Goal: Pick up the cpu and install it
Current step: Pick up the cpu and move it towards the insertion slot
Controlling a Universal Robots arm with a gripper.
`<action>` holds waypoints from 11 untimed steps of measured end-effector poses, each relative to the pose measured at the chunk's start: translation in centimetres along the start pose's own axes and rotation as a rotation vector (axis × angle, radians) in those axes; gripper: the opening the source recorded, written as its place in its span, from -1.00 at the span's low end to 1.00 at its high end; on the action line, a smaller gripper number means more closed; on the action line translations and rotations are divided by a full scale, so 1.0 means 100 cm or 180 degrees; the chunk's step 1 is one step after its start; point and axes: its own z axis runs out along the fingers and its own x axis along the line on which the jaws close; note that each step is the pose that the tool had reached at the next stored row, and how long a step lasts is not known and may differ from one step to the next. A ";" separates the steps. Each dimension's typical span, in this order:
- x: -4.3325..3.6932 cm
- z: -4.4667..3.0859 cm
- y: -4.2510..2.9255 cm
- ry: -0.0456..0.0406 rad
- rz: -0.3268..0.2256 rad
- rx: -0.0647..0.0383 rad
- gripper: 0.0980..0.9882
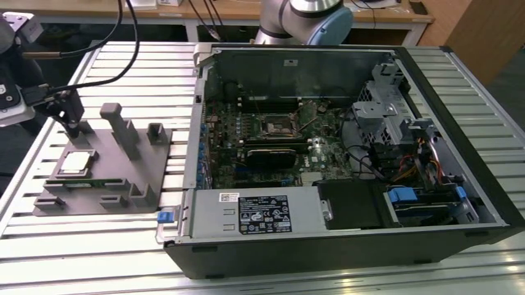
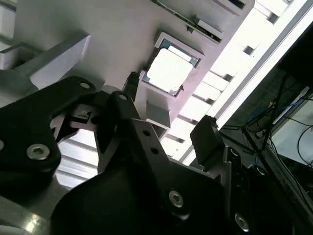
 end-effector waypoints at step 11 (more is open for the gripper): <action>0.0072 0.0156 -0.0020 -0.0009 -0.0050 -0.0036 0.37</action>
